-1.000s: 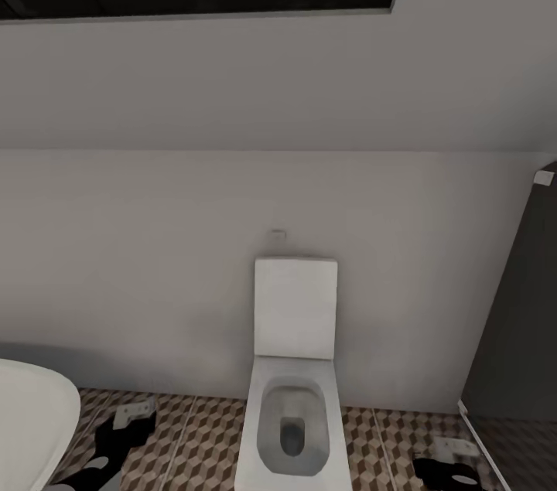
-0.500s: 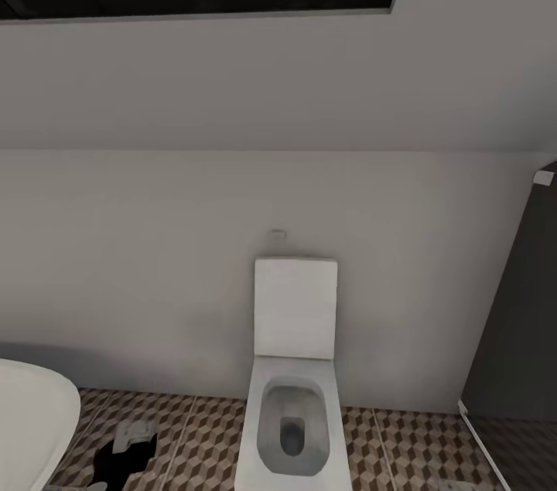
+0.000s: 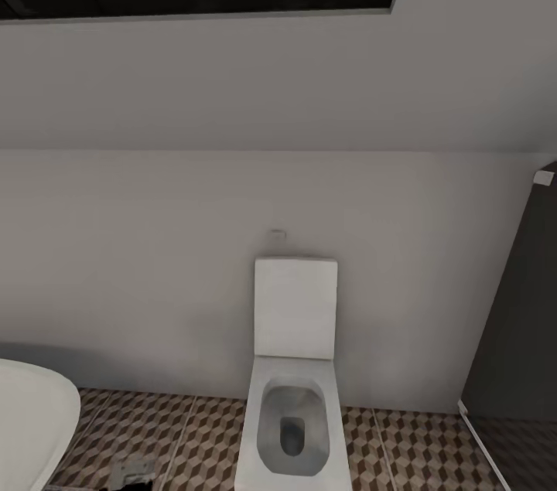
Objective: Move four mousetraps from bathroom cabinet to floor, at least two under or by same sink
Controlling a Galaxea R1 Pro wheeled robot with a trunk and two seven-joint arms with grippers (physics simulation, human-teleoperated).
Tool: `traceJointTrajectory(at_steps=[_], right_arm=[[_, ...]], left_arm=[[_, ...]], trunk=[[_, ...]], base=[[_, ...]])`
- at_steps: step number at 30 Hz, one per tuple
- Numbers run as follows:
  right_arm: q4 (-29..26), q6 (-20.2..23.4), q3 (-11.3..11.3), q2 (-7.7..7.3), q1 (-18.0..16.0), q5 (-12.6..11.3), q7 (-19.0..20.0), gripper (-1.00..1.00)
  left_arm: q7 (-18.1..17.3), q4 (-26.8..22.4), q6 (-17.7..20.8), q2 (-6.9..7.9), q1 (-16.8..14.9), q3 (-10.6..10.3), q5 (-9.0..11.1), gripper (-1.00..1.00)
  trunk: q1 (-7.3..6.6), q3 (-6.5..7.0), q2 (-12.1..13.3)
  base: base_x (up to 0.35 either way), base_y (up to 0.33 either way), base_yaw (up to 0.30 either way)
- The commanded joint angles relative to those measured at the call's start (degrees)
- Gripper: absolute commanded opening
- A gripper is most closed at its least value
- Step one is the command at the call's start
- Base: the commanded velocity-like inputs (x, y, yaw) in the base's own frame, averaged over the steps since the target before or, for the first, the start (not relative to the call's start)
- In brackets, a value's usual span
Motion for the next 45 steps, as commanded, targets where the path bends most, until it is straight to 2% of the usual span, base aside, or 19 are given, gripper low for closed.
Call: traceJointTrajectory(at_steps=[1, 10, 31, 36, 37, 45], right_arm=[[0.17, -0.33, 0.49, 0.14, 0.21, -0.46, -0.02, 1.0], [0.17, -0.19, 0.49, 0.59, 2.43, -0.32, 0.0, 1.0], [0.26, 0.29, 0.4, 0.96, 3.39, -0.7, 0.1, 1.0], [0.26, 1.11, 0.4, 1.46, 4.13, -0.58, 0.11, 1.0], [0.26, 1.74, 0.4, 2.34, 5.49, -0.31, 0.1, 1.0], [0.26, 2.29, 0.49, 3.12, 7.71, -0.19, 0.1, 1.0]], left_arm=[[0.16, 0.01, 0.52, -0.17, 0.29, -0.49, 0.37, 1.0], [0.18, 0.01, 2.86, -1.77, 3.36, -0.55, 0.35, 1.0], [-0.04, 0.04, 3.28, -4.41, 10.33, -0.53, 0.28, 1.0], [-0.13, 0.02, 3.2, -4.92, 11.59, -0.52, 0.28, 1.0], [-0.18, 0.01, 3.16, -5.55, 12.93, -0.51, 0.28, 1.0], [-0.18, 0.02, 3.01, -6.44, 14.13, -0.53, 0.27, 1.0]], trunk=[[0.0, -0.07, -0.04], [0.0, -0.07, -0.04], [0.0, -0.07, -0.04], [0.0, -0.07, -0.04], [0.0, -0.07, -0.04], [0.0, -0.07, -0.04]], base=[[0.0, 0.0, 0.0], [0.0, 0.0, 0.0], [0.0, 0.0, 0.0], [0.0, 0.0, 0.0], [0.0, 0.0, 0.0], [0.0, 0.0, 0.0]])
